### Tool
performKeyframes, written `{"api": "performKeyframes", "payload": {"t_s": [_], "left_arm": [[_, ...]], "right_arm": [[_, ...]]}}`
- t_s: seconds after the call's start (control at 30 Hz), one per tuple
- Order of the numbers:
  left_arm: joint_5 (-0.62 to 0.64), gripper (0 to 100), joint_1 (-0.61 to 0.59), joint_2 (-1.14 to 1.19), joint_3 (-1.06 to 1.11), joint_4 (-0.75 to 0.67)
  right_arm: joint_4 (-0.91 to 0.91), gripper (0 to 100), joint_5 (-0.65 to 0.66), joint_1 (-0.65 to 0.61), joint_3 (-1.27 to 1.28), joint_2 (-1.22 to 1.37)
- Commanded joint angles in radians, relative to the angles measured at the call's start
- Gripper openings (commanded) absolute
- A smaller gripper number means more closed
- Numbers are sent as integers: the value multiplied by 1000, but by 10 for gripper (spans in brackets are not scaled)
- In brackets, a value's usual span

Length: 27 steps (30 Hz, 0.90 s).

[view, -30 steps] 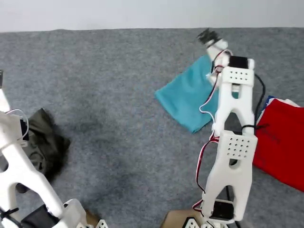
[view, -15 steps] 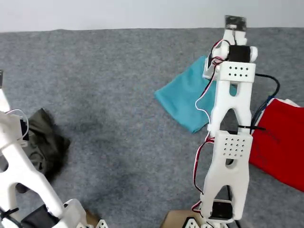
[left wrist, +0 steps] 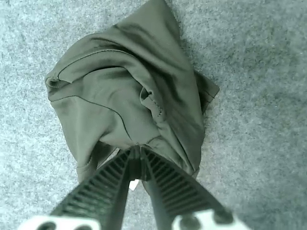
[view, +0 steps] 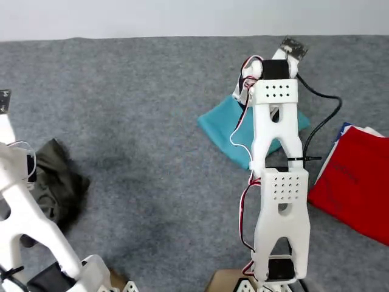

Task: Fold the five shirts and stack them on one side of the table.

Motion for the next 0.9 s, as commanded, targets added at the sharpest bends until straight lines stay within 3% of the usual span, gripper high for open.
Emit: {"api": "performKeyframes", "payload": {"t_s": [0.0,0.1,0.67,0.77,0.87], "left_arm": [[-8,6,2,-34,1,-5],[-8,6,2,-34,1,-5],[-8,6,2,-34,1,23],[-8,6,0,-34,1,23],[-8,6,0,-35,1,23]], "right_arm": [[41,397,-49,-8,-5,5],[28,456,-78,-7,-8,35],[-205,448,-75,-8,-9,312],[-177,357,-64,-7,-12,315],[-157,199,-25,-8,-12,317]]}}
